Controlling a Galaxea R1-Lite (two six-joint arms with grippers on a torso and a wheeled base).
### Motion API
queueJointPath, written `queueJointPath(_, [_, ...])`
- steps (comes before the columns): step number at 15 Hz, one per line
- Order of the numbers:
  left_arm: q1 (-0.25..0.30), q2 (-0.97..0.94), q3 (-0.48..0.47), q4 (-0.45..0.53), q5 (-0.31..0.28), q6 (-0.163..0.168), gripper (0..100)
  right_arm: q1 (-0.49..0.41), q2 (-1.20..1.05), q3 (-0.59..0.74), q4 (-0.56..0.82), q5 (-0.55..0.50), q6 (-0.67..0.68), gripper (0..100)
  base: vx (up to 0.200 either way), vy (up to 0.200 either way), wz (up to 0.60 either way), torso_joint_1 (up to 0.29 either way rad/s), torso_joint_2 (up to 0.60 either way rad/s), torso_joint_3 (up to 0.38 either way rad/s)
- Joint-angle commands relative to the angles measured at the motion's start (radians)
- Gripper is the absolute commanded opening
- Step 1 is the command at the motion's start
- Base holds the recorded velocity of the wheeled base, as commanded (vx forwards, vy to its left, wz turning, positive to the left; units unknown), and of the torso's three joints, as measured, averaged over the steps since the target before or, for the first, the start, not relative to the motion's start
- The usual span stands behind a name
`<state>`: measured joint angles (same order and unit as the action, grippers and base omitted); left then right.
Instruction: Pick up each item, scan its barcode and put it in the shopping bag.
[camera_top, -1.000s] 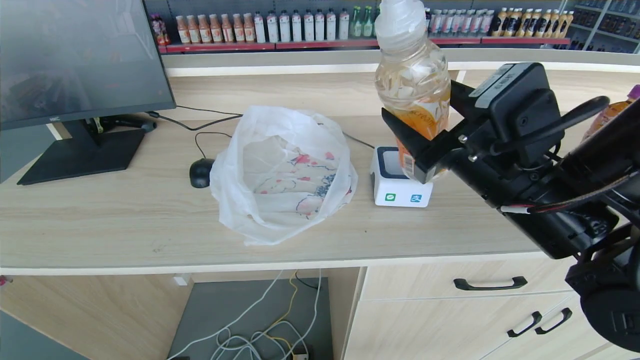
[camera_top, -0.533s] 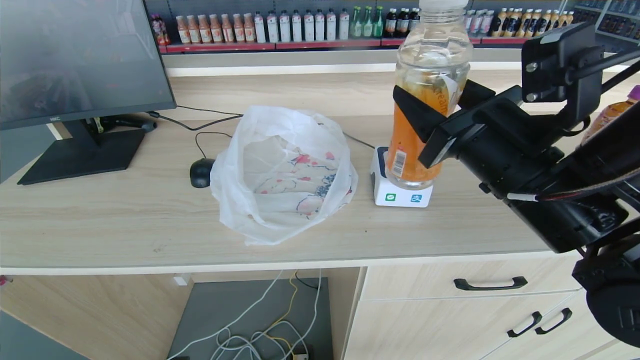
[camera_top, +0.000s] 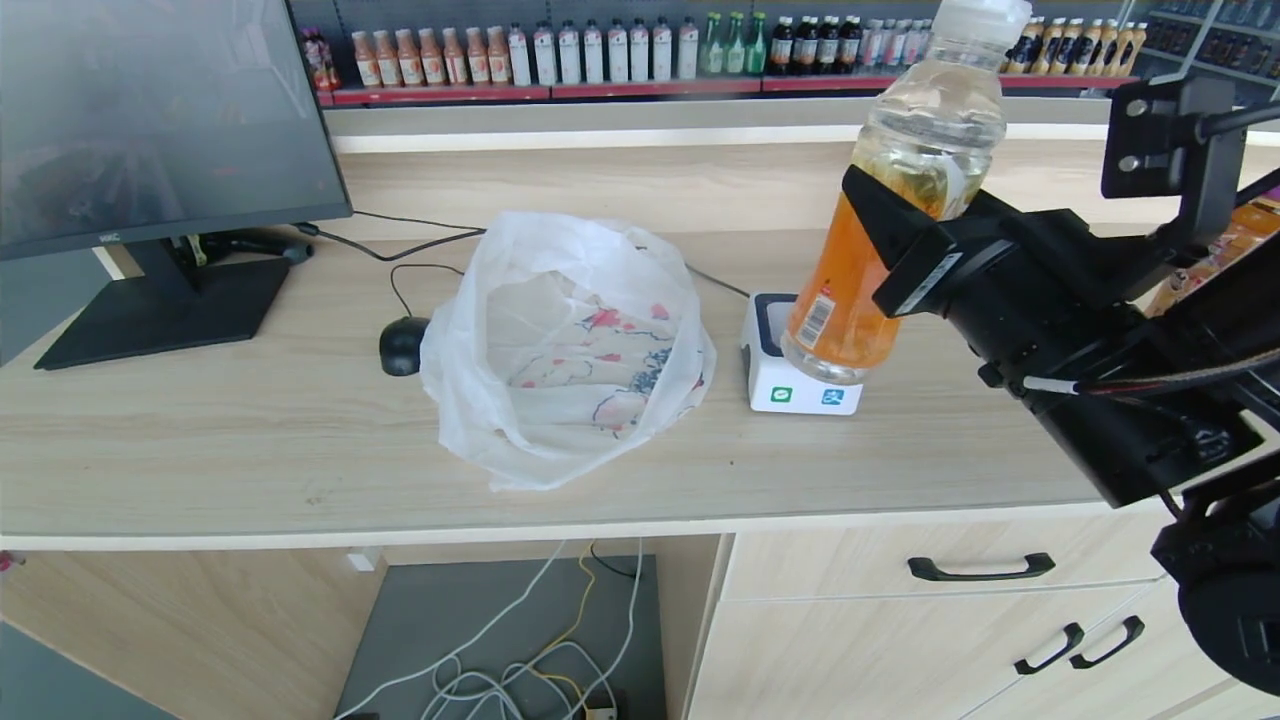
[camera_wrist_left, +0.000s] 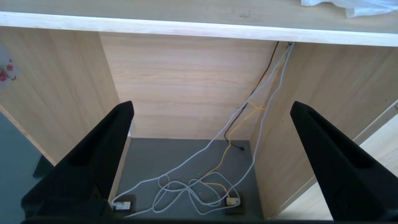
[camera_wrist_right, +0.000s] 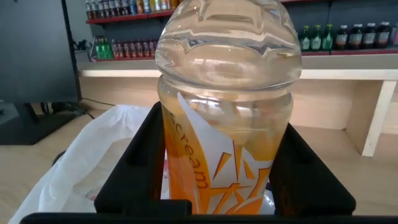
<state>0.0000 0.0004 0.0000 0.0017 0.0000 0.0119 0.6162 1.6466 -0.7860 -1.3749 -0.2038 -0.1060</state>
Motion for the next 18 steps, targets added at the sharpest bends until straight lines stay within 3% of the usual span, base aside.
queueJointPath(1, [0.000,0.000,0.000,0.000,0.000,0.000,100,-0.003,0.018,-0.001,-0.013,-0.002,-0.006,0,0.000,0.000,0.00,0.000,0.00,0.000])
queueJointPath(5, [0.002,0.000,0.000,0.000,0.002,-0.003,100,-0.023,0.038,-0.004,-0.036,-0.002,-0.020,0,0.000,0.000,0.00,0.000,0.00,0.000])
queueJointPath(18, [0.002,0.000,0.000,0.000,0.000,-0.010,100,-0.015,0.067,-0.009,-0.066,-0.002,-0.021,0,0.000,0.200,0.00,0.001,0.00,0.002])
